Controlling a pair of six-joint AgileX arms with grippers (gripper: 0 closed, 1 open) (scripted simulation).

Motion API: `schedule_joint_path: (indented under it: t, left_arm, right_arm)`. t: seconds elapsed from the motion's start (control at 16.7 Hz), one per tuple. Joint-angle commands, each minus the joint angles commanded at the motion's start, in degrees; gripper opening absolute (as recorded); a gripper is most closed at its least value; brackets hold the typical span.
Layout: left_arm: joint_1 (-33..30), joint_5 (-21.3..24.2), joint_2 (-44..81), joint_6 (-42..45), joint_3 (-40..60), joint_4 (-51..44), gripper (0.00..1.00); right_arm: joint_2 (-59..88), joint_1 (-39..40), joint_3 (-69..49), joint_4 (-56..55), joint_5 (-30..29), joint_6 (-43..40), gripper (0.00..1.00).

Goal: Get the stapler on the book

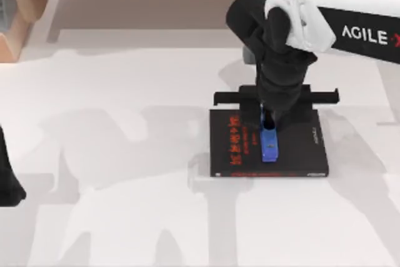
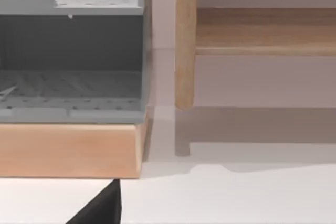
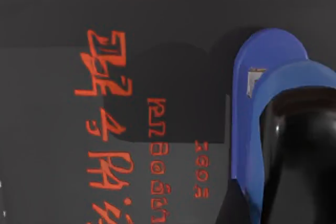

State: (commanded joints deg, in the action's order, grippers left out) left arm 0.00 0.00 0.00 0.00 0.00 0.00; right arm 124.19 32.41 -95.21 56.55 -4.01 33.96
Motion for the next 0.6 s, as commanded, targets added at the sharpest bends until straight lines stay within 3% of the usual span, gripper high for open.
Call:
schedule_joint_path:
  t: [0.36,0.6]
  left_arm:
    - [0.00,0.00,0.00,0.00,0.00,0.00,1.00]
    - [0.00,0.00,0.00,0.00,0.00,0.00,1.00]
  right_arm:
    - [0.00,0.00,0.00,0.00,0.00,0.00,0.98]
    - [0.00,0.00,0.00,0.00,0.00,0.00,1.00]
